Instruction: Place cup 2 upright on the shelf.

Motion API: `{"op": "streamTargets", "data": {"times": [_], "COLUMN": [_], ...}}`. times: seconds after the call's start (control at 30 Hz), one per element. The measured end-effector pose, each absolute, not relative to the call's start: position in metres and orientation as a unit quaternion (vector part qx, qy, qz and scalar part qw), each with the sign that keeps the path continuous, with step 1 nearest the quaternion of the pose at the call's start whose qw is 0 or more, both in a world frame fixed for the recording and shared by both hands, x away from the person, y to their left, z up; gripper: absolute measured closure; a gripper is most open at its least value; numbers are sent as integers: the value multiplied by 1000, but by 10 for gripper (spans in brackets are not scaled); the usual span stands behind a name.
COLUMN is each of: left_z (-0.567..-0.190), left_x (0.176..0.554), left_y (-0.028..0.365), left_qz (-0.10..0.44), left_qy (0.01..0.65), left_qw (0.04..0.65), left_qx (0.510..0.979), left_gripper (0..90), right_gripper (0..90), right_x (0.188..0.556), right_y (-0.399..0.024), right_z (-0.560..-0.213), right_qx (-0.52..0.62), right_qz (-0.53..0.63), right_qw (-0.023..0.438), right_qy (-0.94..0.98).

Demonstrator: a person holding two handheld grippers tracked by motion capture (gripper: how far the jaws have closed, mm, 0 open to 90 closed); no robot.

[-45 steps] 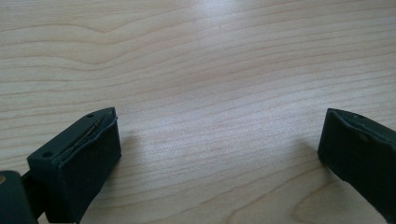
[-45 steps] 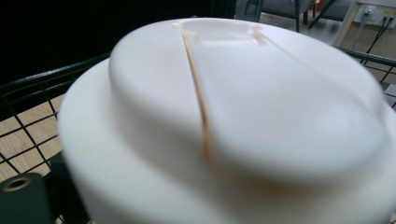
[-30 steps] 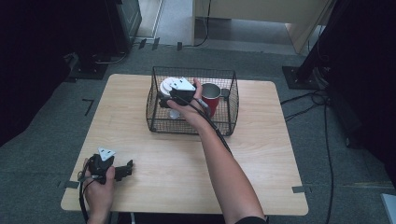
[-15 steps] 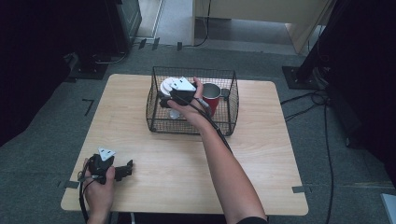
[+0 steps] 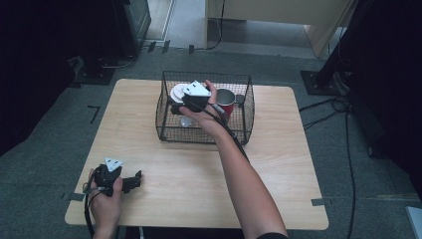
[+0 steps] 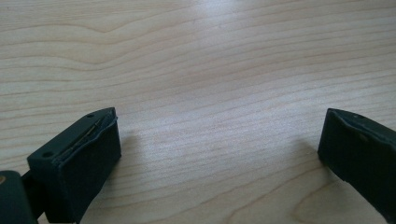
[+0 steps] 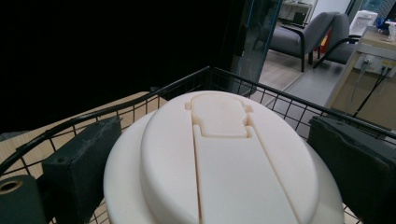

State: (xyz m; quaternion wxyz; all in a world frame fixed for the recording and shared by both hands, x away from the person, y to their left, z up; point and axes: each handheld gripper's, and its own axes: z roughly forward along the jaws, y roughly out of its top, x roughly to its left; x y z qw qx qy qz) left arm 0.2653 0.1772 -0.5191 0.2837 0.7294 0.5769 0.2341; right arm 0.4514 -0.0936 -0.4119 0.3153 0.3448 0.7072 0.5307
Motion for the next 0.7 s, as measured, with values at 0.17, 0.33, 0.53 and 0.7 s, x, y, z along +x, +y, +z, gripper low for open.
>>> {"op": "streamTargets", "data": {"times": [0.17, 0.33, 0.53, 0.7], "left_z": [-519, -519, -519, -519], "left_x": [265, 265, 265, 265], "left_y": [177, 177, 177, 177], "left_qz": [234, 234, 233, 233], "left_qy": [577, 577, 577, 576], "left_qw": [284, 284, 284, 284], "left_qx": [729, 729, 730, 730], "left_gripper": [0, 0, 0, 0], "right_gripper": [57, 60, 60, 60], "right_x": [446, 439, 430, 422], "right_y": [-95, -98, -102, -109], "right_z": [-406, -398, -394, -391], "right_qx": [341, 337, 330, 328], "right_qz": [539, 554, 559, 567], "right_qw": [318, 316, 319, 322], "right_qy": [701, 692, 691, 684]}}
